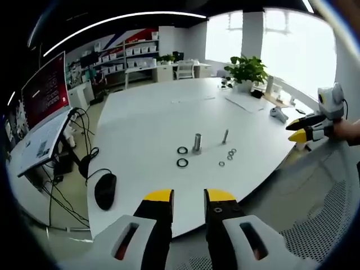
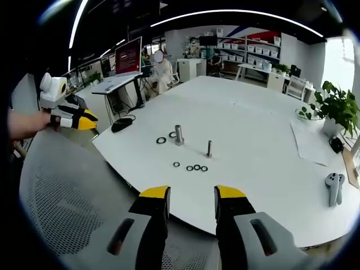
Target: Place the washer onto the threaded stud by aligning its center hole with the stud, sliding it down to the base, and recovering from edge contact or off-axis alignment until the washer reaches the visible bottom stop.
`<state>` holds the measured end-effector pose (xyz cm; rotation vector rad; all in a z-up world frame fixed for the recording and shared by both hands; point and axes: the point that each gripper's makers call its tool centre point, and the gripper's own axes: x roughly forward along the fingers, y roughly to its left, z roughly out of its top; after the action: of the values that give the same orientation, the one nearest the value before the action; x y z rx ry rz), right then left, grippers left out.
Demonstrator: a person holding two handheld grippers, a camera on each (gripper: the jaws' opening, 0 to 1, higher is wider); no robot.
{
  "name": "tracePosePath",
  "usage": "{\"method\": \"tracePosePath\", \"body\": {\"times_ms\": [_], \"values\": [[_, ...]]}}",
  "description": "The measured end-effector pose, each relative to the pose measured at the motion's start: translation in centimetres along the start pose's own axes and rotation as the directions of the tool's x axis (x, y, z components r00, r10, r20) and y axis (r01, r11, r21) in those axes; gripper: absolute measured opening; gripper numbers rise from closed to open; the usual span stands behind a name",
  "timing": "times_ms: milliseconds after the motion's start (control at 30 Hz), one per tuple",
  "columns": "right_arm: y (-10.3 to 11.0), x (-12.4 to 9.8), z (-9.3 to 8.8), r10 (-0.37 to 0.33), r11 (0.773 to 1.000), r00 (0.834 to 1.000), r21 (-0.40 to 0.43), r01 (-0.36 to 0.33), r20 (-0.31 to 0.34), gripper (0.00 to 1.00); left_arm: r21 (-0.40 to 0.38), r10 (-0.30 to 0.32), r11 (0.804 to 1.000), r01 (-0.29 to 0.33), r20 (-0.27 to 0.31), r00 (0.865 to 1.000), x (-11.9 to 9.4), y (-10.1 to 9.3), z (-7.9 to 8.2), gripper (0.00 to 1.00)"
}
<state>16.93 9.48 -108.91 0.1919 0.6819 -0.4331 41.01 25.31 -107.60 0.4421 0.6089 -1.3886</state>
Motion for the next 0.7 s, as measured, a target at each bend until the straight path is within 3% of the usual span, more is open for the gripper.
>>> {"method": "tracePosePath", "body": {"times_ms": [233, 300, 333, 400, 500, 700], "values": [[-0.3, -0.2, 0.3, -0.01, 1.0, 1.0, 0.021, 0.01, 0.025, 0.34, -0.071, -0.015, 0.997, 0.01, -0.075, 0.997, 0.6, 1.1, -0.5, 0.25], [-0.3, -0.2, 0.4, -0.014, 1.0, 0.999, 0.02, 0.014, 0.029, 0.34, -0.026, -0.03, 0.999, 0.027, -0.11, 0.993, 1.5, 2.2, -0.6, 0.24], [-0.3, -0.2, 0.4, -0.015, 1.0, 0.999, 0.023, 0.014, 0.031, 0.34, 0.011, -0.005, 1.0, 0.006, -0.119, 0.993, 1.7, 3.0, -0.4, 0.23], [-0.4, -0.1, 0.3, -0.013, 0.999, 0.999, 0.032, 0.012, 0.03, 0.34, -0.002, -0.011, 1.0, 0.011, -0.121, 0.993, 2.6, 3.4, 0.0, 0.24], [-0.4, -0.2, 0.4, -0.014, 0.999, 0.999, 0.043, 0.012, 0.033, 0.34, -0.035, -0.04, 0.999, 0.035, -0.14, 0.989, 3.6, 2.7, 0.7, 0.26], [-0.4, -0.3, 0.5, -0.014, 0.998, 0.999, 0.061, 0.011, 0.036, 0.35, 0.01, -0.067, 0.998, 0.07, -0.196, 0.978, 6.5, 1.4, 1.2, 0.28]]}}
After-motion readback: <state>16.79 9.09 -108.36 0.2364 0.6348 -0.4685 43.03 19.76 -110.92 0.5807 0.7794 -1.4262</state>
